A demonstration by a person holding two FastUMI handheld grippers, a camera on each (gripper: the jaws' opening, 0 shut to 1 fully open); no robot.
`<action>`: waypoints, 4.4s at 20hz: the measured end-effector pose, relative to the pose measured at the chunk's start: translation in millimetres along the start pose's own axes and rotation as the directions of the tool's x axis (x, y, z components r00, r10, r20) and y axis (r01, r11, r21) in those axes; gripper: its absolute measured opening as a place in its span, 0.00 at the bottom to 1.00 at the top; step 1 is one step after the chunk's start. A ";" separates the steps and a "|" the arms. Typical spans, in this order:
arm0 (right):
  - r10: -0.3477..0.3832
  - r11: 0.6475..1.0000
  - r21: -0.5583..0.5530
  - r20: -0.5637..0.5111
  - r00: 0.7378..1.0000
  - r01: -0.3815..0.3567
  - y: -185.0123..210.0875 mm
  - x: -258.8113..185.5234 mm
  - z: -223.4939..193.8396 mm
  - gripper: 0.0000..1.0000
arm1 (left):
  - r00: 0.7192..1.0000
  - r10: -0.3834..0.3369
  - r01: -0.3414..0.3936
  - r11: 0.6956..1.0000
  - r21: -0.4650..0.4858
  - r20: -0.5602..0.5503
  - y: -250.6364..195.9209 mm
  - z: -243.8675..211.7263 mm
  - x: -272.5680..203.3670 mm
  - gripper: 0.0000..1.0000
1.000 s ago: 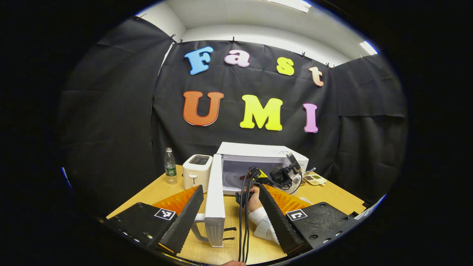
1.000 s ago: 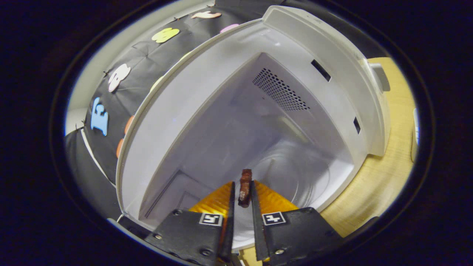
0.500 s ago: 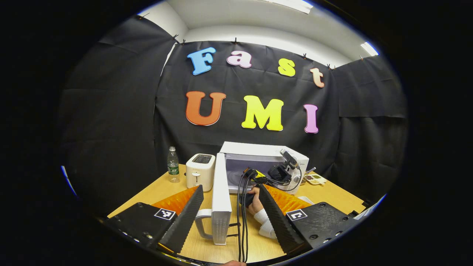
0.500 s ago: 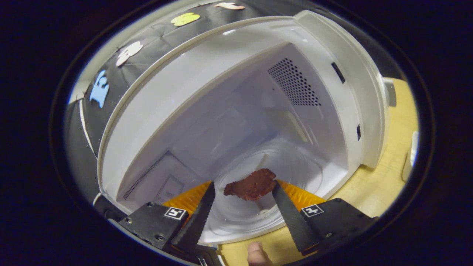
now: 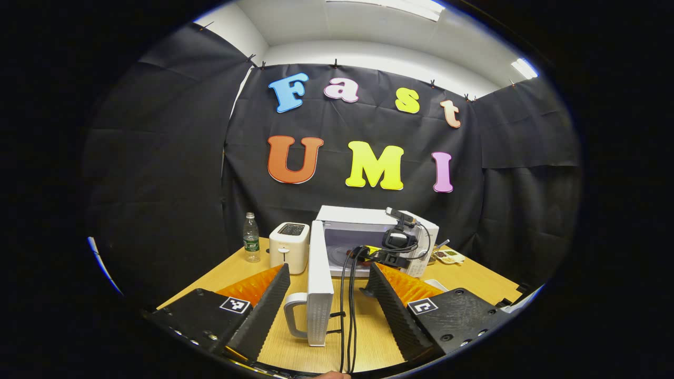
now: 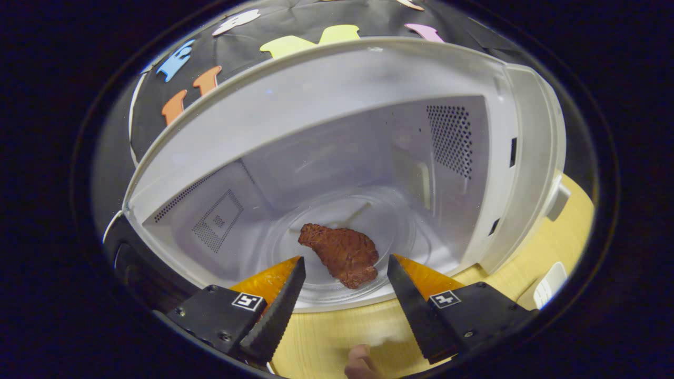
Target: Open the microwave oven with the left hand, put the food in, and close the microwave oven.
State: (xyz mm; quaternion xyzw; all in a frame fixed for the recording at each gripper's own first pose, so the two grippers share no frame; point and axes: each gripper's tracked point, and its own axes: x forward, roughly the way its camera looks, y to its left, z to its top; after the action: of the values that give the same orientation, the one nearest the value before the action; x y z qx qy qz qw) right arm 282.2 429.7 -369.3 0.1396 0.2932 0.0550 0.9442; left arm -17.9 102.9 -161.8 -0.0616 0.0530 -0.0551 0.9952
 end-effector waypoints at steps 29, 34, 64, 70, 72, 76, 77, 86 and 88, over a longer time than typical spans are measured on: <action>0.264 0.949 -0.277 0.429 0.864 -0.153 -139.2 -464.6 81.5 0.99 | 0.981 0.194 -0.195 0.980 0.041 0.026 76.7 -27.3 -19.7 0.00; 0.261 0.948 -0.286 0.437 0.860 -0.142 -170.6 -481.5 77.1 0.99 | 0.974 0.210 -0.209 0.978 0.016 -0.084 93.1 -84.4 27.7 0.00; 0.284 0.954 -0.231 0.494 0.822 -0.191 -251.0 -504.7 79.2 0.87 | 0.991 -0.133 0.135 0.987 0.089 -0.029 -127.4 -125.7 153.0 0.00; 0.278 0.957 -0.221 0.517 0.810 -0.187 -272.4 -509.6 87.4 0.87 | 0.985 -0.175 0.174 0.981 0.089 0.003 -176.7 -121.8 200.5 0.00; 0.267 0.960 -0.219 0.532 0.803 -0.175 -281.7 -511.4 91.2 0.99 | 0.983 -0.182 0.182 0.982 0.058 0.003 -188.5 -120.5 216.2 0.00; 0.253 0.965 -0.196 0.534 0.807 -0.173 -300.1 -501.8 92.2 0.99 | 0.981 -0.195 0.195 0.981 0.017 -0.003 -208.6 -122.5 247.2 0.00; 0.236 0.970 -0.182 0.525 0.817 -0.163 -307.2 -496.4 91.0 0.99 | 0.980 -0.198 0.198 0.980 0.018 -0.016 -212.4 -125.9 254.7 0.00; 0.223 0.974 -0.146 0.501 0.836 -0.172 -342.6 -467.9 92.5 0.99 | 0.993 -0.121 0.121 0.990 0.072 -0.010 -219.5 -124.5 319.7 0.00; 0.217 0.975 -0.142 0.495 0.841 -0.168 -348.6 -461.1 91.1 0.99 | 0.992 -0.125 0.126 0.991 0.044 -0.004 -225.3 -121.6 332.4 0.00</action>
State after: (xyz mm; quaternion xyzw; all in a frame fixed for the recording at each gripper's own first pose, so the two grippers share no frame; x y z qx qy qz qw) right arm -37.3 -9.9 -152.2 0.1338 0.0159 0.1246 0.9830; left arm 273.7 -172.2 -285.7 -0.0427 0.0485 -0.1188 0.9908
